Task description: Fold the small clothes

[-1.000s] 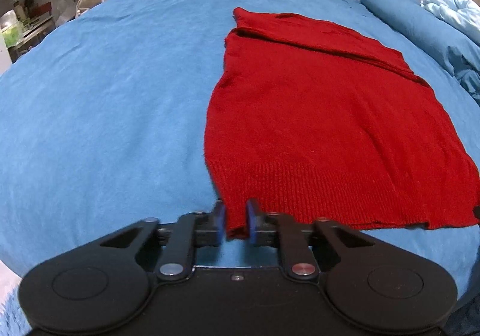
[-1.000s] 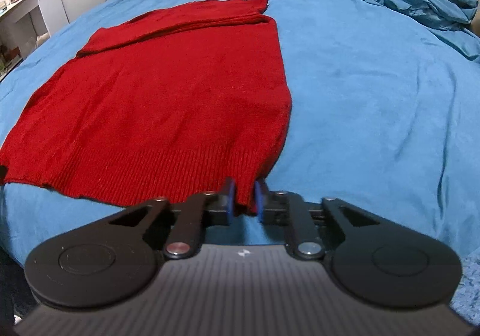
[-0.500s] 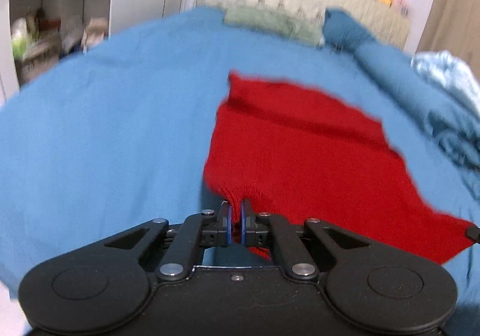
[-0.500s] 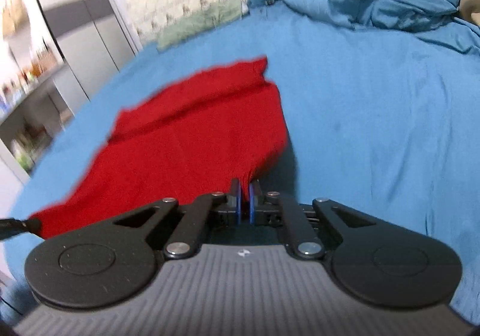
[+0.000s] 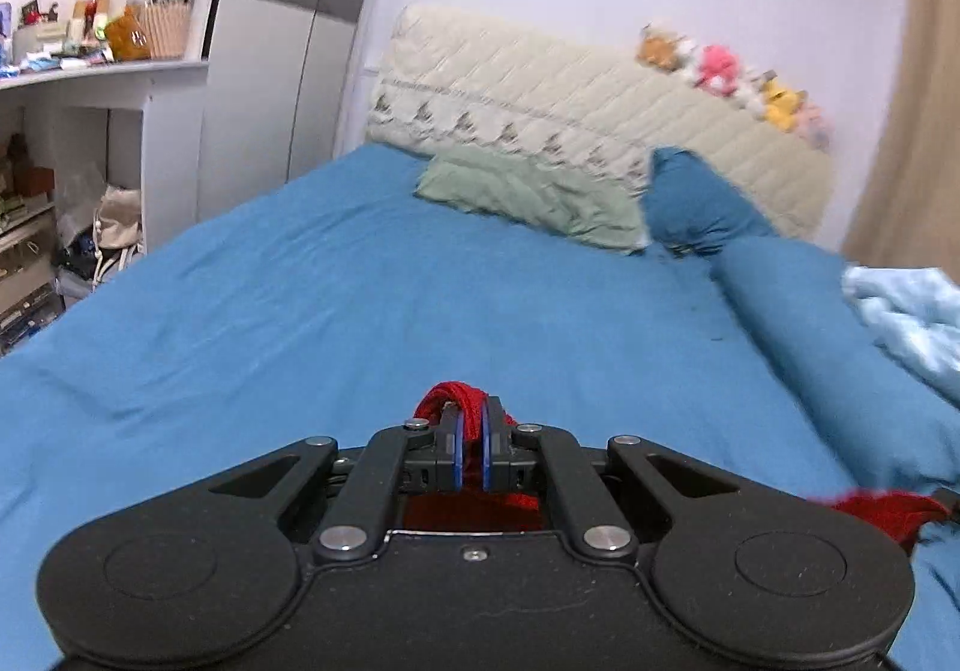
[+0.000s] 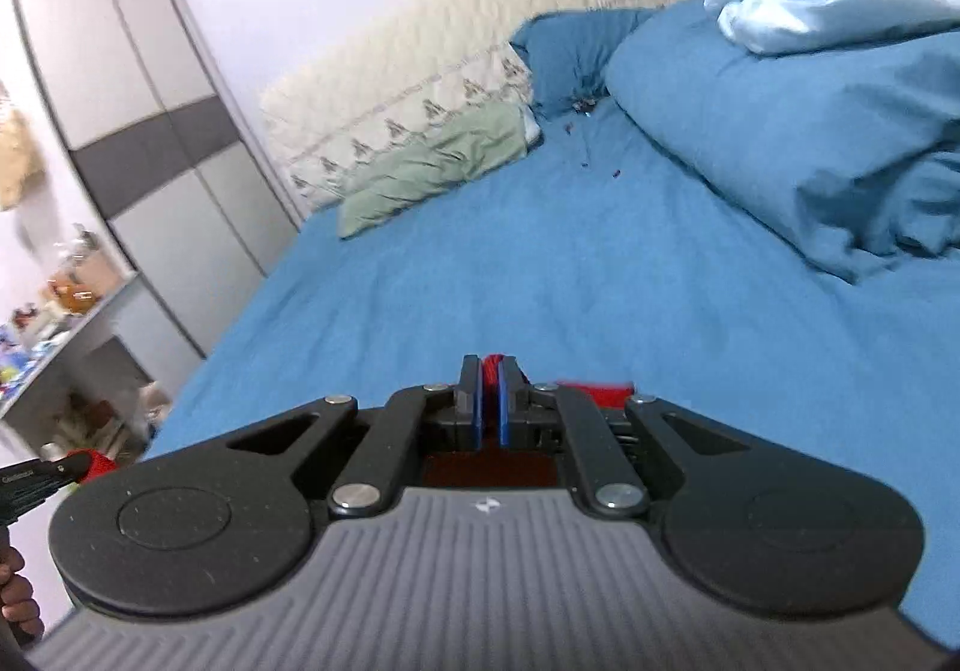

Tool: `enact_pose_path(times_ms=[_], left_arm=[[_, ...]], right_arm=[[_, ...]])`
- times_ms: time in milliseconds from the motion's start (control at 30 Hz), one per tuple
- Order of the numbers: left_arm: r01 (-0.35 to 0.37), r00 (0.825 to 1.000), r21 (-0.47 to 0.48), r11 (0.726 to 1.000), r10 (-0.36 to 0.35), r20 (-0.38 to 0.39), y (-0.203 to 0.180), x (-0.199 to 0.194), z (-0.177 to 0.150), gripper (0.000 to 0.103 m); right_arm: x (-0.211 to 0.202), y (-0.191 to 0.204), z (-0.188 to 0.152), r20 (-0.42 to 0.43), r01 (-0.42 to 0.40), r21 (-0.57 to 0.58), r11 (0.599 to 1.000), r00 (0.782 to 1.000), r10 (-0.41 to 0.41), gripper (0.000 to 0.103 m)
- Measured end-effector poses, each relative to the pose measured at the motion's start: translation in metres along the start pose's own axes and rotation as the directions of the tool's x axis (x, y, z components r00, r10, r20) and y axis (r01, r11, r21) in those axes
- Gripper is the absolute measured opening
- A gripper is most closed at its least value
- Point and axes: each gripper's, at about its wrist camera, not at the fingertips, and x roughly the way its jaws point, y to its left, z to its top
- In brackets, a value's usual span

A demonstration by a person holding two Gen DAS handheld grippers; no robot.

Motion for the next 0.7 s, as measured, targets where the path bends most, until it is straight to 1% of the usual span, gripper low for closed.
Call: enact_pose_path(times_ms=[100,167,233,300,400,433,467,500,533,567,600,633,667,700], left_arm=[[-0.048,0.997,-0.022,0.999,0.046,-0.061,0.005,0.075,-0.01,0.006],[-0.072,0.99,-0.043,0.996,0.066,-0.124,0.012,0.121,-0.027,0.006],[-0.101,0.98,-0.05,0.994,0.091,-0.176,0.022,0.152,-0.042,0.006],[-0.128,0.977,-0.038,0.991,0.12,-0.178,0.027,0.167,-0.054,0.006],[-0.122,0.98,-0.055,0.991,0.112,-0.166,0.036,0.173,-0.054,0.006],[-0.118,0.982,-0.06,0.991,0.107,-0.155,0.038,0.171,-0.053,0.013],[-0.122,0.984,-0.057,0.991,0.114,-0.136,0.034,0.169,-0.049,0.016],[-0.135,0.984,-0.033,0.99,0.13,-0.121,0.027,0.164,-0.047,0.043],[-0.14,0.985,-0.003,0.99,0.139,-0.104,0.025,0.156,-0.046,0.075],[-0.136,0.988,0.039,0.99,0.139,-0.074,0.021,0.143,-0.048,0.084],[-0.117,0.992,0.089,0.989,0.121,-0.036,0.018,0.127,-0.051,0.09],[-0.096,0.995,0.132,0.987,0.098,-0.007,0.015,0.113,-0.056,0.09],[-0.074,0.997,0.167,0.983,0.076,-0.003,0.013,0.102,-0.062,0.09],[-0.05,0.998,0.188,0.981,0.055,-0.026,0.011,0.093,-0.07,0.09]], right_arm=[[0.074,-0.014,0.003,-0.037,0.04,0.007,0.999,0.999,-0.04,0.02],[0.116,-0.029,-0.008,-0.067,0.054,0.047,0.997,0.996,-0.051,0.02],[0.151,-0.044,-0.022,-0.098,0.071,0.09,0.993,0.993,-0.062,0.02],[0.174,-0.054,-0.033,-0.106,0.087,0.093,0.992,0.991,-0.077,0.02],[0.194,-0.063,-0.038,-0.094,0.094,0.075,0.993,0.992,-0.087,0.02],[0.197,-0.065,-0.038,-0.085,0.091,0.074,0.993,0.993,-0.085,0.02],[0.198,-0.065,-0.037,-0.078,0.087,0.073,0.994,0.994,-0.081,0.024],[0.197,-0.064,-0.037,-0.069,0.086,0.069,0.994,0.994,-0.082,0.029],[0.193,-0.063,-0.037,-0.064,0.102,0.061,0.993,0.993,-0.098,0.056],[0.187,-0.059,-0.039,-0.067,0.112,0.05,0.992,0.992,-0.109,0.091],[0.176,-0.056,-0.043,-0.052,0.111,0.032,0.993,0.993,-0.109,0.1],[0.162,-0.049,-0.049,-0.013,0.092,-0.001,0.996,0.996,-0.092,0.103],[0.149,-0.043,-0.056,0.008,0.058,-0.043,0.997,0.998,-0.058,0.103],[0.14,-0.038,-0.062,0.001,0.037,-0.079,0.996,0.999,-0.037,0.103]])
